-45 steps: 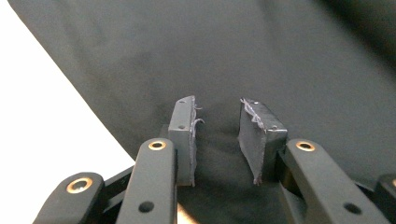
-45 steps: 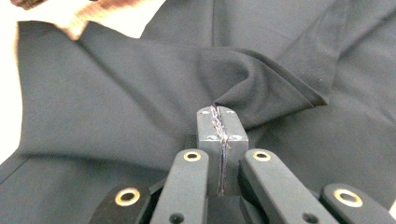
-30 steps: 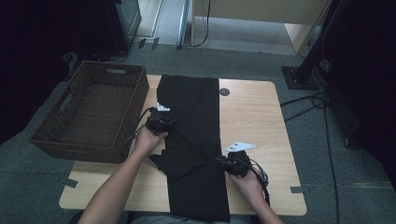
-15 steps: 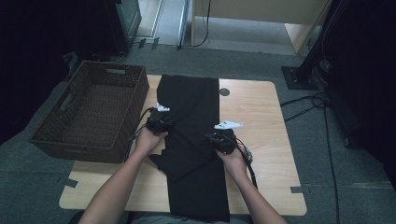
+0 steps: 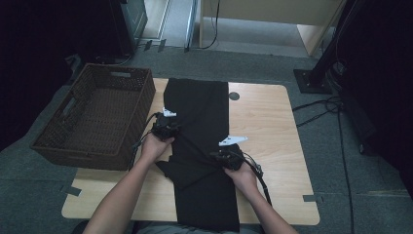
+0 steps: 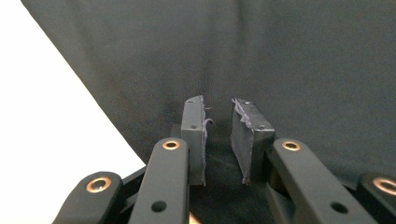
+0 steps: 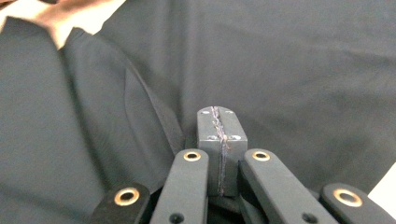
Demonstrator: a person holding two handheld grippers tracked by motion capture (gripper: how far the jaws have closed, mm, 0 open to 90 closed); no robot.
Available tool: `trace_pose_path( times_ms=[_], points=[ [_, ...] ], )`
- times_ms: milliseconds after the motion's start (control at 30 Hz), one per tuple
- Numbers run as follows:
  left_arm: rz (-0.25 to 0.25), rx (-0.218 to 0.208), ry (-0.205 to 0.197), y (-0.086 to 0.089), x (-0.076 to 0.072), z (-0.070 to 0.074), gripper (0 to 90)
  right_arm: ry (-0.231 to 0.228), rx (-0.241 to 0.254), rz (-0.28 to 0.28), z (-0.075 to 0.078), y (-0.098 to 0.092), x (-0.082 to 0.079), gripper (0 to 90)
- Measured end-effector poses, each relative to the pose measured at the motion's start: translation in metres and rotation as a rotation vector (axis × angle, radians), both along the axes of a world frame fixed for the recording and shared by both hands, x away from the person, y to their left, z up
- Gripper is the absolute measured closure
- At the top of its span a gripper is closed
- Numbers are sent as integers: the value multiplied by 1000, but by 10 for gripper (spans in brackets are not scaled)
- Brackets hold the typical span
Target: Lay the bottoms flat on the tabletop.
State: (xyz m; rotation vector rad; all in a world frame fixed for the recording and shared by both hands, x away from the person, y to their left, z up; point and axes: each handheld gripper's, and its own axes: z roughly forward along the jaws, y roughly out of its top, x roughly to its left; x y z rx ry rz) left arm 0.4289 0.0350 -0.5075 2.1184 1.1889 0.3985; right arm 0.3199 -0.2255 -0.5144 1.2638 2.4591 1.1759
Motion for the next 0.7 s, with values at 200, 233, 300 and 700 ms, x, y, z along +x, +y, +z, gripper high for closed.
trace_pose_path(
  times_ms=[200,233,300,700],
  points=[
    [-3,3,3,0,0,0,752,20,19,53,0,-10,-29,900],
    [-3,3,4,0,0,0,752,26,18,63,0,-11,-32,900],
    [-2,3,4,0,0,0,751,18,21,83,-1,-13,-42,898],
    [-2,-3,5,0,0,0,751,42,43,174,-2,-18,-76,864]
  ],
)
